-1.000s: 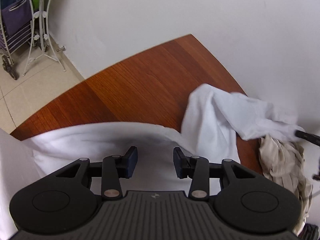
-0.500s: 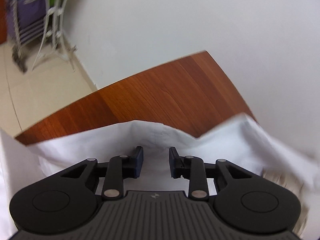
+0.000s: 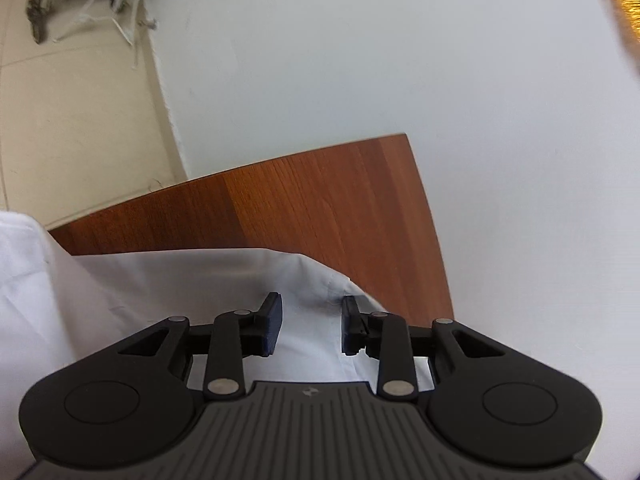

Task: Fold clothes

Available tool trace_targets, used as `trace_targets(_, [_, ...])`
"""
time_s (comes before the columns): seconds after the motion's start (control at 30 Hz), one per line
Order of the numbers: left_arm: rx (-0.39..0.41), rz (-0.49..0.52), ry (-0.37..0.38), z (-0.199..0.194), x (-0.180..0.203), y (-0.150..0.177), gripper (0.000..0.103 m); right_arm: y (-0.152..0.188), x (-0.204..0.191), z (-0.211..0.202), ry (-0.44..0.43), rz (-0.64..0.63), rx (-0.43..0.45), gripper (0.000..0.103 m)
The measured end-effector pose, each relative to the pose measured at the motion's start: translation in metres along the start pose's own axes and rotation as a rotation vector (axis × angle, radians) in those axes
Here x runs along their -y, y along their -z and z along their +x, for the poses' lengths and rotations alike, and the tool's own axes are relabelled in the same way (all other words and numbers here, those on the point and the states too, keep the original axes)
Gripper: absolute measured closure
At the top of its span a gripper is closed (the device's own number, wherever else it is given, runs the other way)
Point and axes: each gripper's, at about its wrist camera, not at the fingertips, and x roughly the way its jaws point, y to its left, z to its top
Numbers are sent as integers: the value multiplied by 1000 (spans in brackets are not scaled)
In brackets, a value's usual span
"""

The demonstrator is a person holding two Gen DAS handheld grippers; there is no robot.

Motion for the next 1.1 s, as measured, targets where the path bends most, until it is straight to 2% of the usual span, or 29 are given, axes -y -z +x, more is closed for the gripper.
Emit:
trace_targets(0.1, [-41, 33, 26, -7, -10, -8, 68, 48, -25, -31, 73, 93, -24, 99])
trace_targets(0.2, [-67, 67, 27, -10, -18, -16, 68, 111, -51, -50, 136, 191, -61, 99])
trace_targets(0.4, [-114, 76, 34, -6, -32, -36, 68, 231, -78, -67, 214, 383, -110, 99])
trace_targets(0.5, [-134, 85, 44, -11, -35, -43, 68, 270, -90, -61, 244, 443, -135, 99])
trace_targets(0.53, [-150, 70, 62, -12, -37, -43, 64, 281, -94, -61, 252, 462, -135, 99])
trace_targets(0.7, [-229, 73, 138, -24, -39, -28, 57, 312, -108, -58, 286, 517, -129, 99])
trace_targets(0.77, [-255, 90, 163, -22, -36, -17, 47, 317, -112, -57, 297, 521, -131, 99])
trace_targets(0.83, [-278, 115, 177, -19, -32, -6, 43, 319, -113, -58, 307, 531, -125, 99])
trace_targets(0.93, [-311, 141, 177, -8, -25, 9, 42, 317, -114, -60, 315, 545, -111, 99])
trace_targets(1.0, [-298, 159, 167, -1, -21, 15, 47, 313, -115, -62, 313, 554, -99, 99])
trace_targets(1.03, [-279, 176, 174, 1, -18, 17, 70, 311, -115, -63, 311, 553, -91, 99])
trace_targets(1.07, [-260, 190, 179, 3, -16, 19, 97, 308, -116, -64, 310, 553, -81, 99])
trace_targets(1.1, [-237, 193, 183, 2, -14, 19, 100, 304, -118, -65, 305, 553, -71, 99])
